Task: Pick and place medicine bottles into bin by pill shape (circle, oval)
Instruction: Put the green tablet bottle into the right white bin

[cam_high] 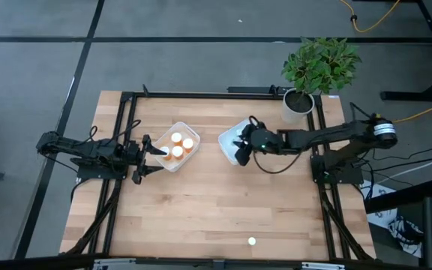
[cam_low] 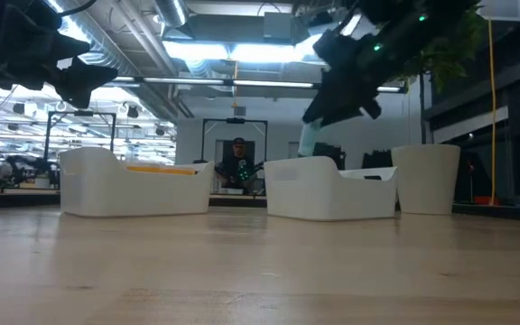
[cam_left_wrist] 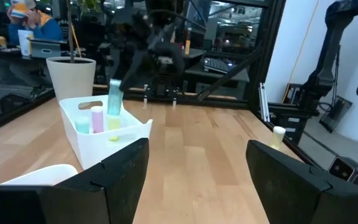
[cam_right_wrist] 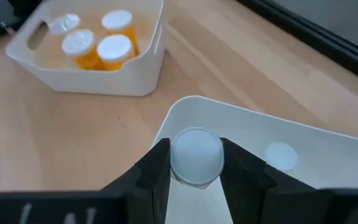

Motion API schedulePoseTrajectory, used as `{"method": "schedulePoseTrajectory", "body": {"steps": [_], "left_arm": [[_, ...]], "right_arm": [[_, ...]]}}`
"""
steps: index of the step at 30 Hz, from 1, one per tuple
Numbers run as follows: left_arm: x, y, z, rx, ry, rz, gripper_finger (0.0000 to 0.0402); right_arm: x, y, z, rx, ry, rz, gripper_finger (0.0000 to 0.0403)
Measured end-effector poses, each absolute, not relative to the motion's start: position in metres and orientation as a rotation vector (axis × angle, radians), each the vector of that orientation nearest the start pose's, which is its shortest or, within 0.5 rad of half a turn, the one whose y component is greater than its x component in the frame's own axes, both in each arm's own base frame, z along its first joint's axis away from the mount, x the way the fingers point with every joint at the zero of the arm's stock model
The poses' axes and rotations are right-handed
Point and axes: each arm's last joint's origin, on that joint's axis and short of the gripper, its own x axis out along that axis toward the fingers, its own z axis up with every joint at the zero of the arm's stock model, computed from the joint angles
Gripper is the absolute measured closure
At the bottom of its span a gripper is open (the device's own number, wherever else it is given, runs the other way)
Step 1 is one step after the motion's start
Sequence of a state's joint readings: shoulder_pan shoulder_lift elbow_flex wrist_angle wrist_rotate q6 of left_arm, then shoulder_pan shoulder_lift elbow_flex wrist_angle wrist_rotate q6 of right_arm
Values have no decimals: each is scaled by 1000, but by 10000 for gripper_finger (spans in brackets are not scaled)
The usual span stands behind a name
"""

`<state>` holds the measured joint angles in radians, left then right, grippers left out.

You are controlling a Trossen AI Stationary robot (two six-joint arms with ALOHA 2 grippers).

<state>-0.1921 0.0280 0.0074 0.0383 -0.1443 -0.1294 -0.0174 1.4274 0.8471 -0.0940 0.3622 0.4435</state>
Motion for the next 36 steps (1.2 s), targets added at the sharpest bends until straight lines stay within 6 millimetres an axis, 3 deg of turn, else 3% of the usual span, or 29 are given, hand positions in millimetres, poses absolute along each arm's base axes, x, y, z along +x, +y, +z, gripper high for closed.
{"method": "schedulePoseTrajectory", "body": {"steps": [8, 18, 36], "left_arm": [[98, -15, 168, -123, -15, -49, 138], [98, -15, 168, -123, -15, -49, 138], [98, -15, 168, -123, -15, -49, 138]], "right_arm": [[320, -24, 202, 294, 650, -537, 283], [328, -39, 171, 296, 736, -595, 283], [331, -40, 166, 294, 738, -592, 266]]}}
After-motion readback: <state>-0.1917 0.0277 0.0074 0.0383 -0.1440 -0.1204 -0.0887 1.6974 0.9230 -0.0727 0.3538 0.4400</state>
